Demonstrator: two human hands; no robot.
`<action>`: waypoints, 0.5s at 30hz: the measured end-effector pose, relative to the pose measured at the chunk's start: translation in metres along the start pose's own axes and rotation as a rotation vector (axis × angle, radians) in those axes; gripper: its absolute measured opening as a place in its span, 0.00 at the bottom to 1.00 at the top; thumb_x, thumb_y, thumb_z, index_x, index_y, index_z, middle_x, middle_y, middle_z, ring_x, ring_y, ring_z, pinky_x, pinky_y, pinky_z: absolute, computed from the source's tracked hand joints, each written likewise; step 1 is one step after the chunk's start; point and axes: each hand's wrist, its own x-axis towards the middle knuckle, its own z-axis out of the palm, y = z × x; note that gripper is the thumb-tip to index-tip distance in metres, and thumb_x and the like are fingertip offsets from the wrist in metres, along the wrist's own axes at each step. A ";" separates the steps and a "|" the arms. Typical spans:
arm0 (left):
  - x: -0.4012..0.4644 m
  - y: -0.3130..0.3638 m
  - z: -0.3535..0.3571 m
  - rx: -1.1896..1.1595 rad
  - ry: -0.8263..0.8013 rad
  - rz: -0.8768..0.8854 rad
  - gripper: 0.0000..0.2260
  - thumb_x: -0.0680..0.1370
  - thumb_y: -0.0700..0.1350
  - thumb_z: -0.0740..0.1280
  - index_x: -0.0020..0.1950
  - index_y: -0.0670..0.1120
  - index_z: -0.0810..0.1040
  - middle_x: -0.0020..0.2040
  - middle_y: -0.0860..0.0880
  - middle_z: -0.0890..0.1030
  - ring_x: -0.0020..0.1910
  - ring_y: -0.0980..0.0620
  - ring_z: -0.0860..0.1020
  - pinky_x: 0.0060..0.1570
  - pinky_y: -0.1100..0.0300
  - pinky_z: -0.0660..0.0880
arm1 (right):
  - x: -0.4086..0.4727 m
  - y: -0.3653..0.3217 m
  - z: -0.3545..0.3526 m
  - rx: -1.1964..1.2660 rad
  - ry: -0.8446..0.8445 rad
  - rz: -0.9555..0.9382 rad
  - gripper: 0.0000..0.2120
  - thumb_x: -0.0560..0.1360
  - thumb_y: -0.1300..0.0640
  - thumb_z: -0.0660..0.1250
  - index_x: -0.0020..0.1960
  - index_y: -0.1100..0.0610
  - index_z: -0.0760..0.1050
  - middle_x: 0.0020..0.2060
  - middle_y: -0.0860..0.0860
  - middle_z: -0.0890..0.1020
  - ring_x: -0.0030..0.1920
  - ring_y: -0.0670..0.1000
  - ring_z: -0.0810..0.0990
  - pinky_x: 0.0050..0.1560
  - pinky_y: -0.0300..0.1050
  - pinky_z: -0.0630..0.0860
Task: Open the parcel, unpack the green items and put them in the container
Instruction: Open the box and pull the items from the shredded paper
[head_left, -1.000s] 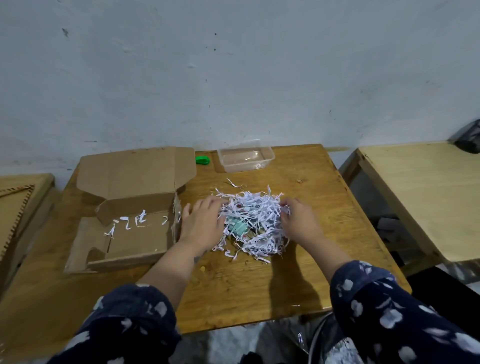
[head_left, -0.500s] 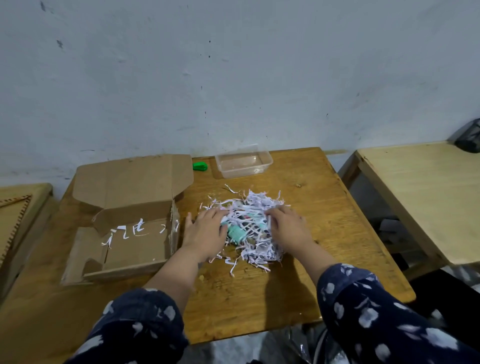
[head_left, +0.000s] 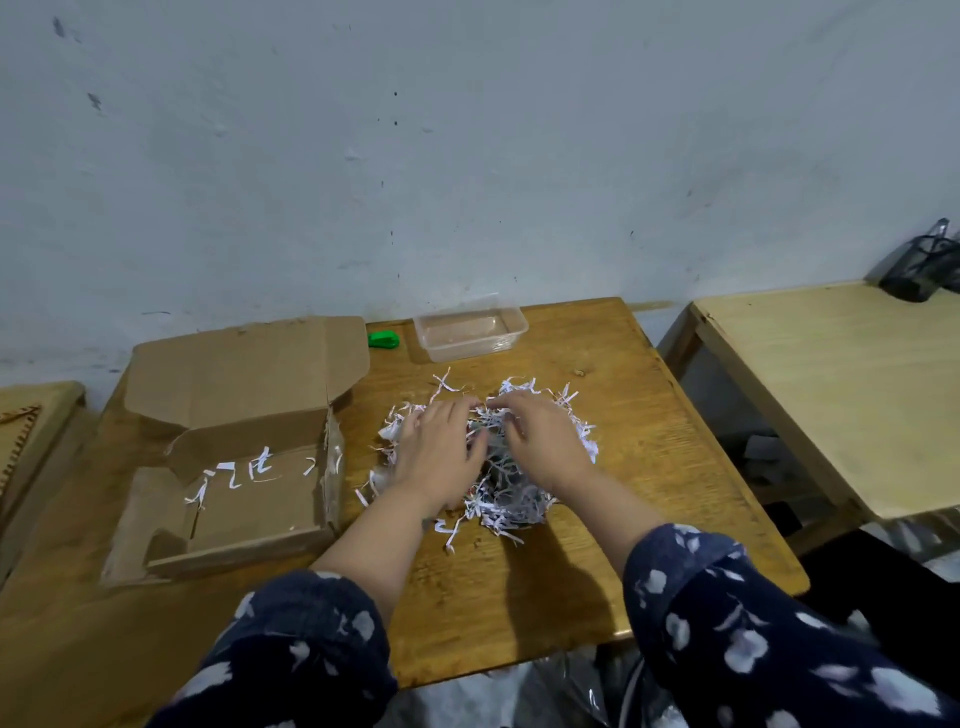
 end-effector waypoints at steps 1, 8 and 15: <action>-0.001 -0.001 0.003 0.021 -0.069 -0.040 0.23 0.80 0.55 0.56 0.74 0.50 0.62 0.73 0.52 0.67 0.73 0.53 0.62 0.73 0.47 0.53 | -0.001 0.000 0.005 -0.048 -0.093 -0.015 0.16 0.79 0.57 0.57 0.65 0.51 0.74 0.59 0.51 0.80 0.60 0.54 0.76 0.64 0.54 0.68; -0.021 -0.019 0.008 0.106 -0.261 -0.088 0.36 0.77 0.66 0.55 0.78 0.52 0.45 0.79 0.55 0.48 0.78 0.54 0.49 0.73 0.39 0.46 | -0.024 0.032 0.009 -0.368 -0.203 0.043 0.17 0.80 0.51 0.53 0.65 0.49 0.73 0.58 0.47 0.79 0.62 0.51 0.74 0.66 0.52 0.58; -0.030 -0.027 0.010 0.162 -0.293 -0.124 0.41 0.76 0.69 0.52 0.78 0.49 0.37 0.79 0.52 0.38 0.78 0.52 0.42 0.74 0.37 0.44 | -0.015 0.010 -0.006 -0.330 0.003 0.079 0.11 0.72 0.54 0.61 0.52 0.48 0.77 0.55 0.44 0.78 0.60 0.48 0.73 0.67 0.52 0.56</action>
